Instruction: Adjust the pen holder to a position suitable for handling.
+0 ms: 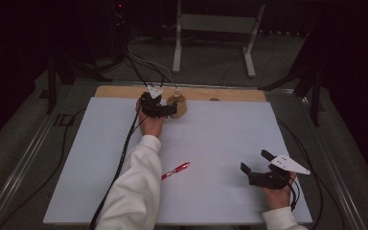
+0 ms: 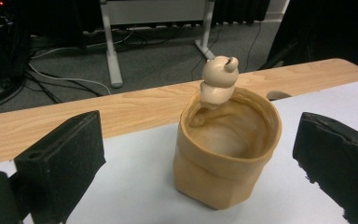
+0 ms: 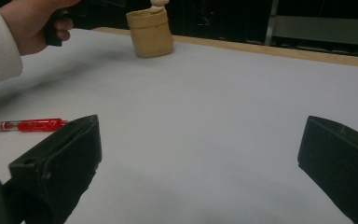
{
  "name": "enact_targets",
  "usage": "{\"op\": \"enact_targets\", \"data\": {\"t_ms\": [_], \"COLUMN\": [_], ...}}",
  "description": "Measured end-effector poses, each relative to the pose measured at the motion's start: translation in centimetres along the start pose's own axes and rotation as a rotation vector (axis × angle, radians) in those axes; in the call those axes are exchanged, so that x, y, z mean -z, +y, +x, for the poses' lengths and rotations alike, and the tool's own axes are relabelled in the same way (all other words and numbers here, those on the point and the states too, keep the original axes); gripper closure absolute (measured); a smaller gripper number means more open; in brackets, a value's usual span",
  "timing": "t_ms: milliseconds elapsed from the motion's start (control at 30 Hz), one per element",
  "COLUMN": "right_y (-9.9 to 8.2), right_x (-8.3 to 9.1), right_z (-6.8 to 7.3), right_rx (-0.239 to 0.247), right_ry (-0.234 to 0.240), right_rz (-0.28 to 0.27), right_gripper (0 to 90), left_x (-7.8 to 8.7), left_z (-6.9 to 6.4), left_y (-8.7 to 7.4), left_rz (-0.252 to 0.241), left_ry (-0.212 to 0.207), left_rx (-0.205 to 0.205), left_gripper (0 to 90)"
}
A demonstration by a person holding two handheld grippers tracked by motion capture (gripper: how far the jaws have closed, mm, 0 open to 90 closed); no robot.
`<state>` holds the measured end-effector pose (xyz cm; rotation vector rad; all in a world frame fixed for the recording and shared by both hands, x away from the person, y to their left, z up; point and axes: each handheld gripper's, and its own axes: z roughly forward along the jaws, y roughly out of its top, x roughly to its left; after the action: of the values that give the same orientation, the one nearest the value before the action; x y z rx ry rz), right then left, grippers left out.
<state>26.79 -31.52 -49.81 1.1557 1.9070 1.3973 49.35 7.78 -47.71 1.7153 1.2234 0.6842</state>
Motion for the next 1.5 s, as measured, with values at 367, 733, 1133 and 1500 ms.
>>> {"op": "enact_targets", "data": {"t_ms": [367, 733, 1133, 1500], "right_y": [0.0, 0.1, 0.1, 0.1], "right_x": [0.0, 0.1, 0.1, 0.1], "right_z": [-0.3, -0.4, -0.3, -0.2], "right_rx": [-0.019, -0.022, -0.019, -0.016], "right_ry": [-0.005, -0.008, -0.004, -0.005], "right_rz": [-0.010, -0.014, -0.014, -0.011], "right_gripper": [0.0, 0.0, 0.0, 0.0], "left_x": [-2.2, -2.5, -1.7, -1.3], "left_z": [-0.6, -0.7, -0.3, 0.4], "left_y": [0.3, 0.0, -1.5, -1.8], "left_rz": [0.066, 0.120, 0.167, 0.196], "left_ry": [0.023, 0.036, 0.005, 0.016], "left_rx": [0.040, 0.069, 0.088, 0.093], "left_gripper": [8.0, 35.6, 58.0, 69.0]}}
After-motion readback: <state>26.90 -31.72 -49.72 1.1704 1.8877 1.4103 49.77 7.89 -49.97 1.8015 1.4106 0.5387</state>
